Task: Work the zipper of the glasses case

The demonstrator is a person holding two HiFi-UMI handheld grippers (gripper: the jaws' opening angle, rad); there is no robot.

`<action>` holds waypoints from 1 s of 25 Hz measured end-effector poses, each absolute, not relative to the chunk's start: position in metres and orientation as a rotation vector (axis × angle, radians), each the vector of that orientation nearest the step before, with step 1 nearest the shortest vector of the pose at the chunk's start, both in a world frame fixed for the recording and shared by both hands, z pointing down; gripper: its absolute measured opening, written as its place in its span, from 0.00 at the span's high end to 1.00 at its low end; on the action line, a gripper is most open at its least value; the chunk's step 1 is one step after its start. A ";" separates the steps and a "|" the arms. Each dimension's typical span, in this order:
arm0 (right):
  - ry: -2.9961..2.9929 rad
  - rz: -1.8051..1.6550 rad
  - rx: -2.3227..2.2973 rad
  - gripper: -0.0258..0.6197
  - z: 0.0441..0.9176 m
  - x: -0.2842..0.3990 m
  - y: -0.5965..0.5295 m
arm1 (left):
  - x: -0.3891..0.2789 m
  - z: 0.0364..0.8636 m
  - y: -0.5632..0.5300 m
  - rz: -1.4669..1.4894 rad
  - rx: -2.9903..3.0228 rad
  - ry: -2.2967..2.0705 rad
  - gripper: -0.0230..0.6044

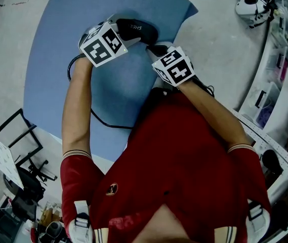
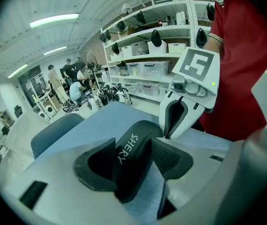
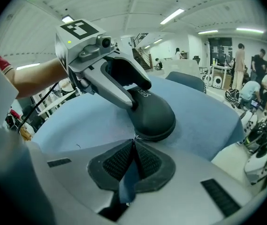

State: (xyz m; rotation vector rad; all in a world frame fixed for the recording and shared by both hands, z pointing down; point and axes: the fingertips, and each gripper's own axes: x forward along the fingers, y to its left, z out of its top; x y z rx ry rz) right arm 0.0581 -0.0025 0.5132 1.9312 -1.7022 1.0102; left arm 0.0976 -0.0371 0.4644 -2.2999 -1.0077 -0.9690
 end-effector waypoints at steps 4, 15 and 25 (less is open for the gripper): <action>-1.681 0.972 1.926 0.95 0.514 0.059 0.000 | 0.097 0.465 -0.037 -0.934 -2.317 -0.978 0.61; -1.666 0.893 1.944 0.95 0.510 0.066 0.019 | 0.091 0.458 -0.035 -0.859 -2.414 -0.836 0.60; -1.799 0.598 2.069 0.95 0.445 0.077 0.027 | 0.062 0.410 -0.026 -0.650 -2.739 -0.545 0.60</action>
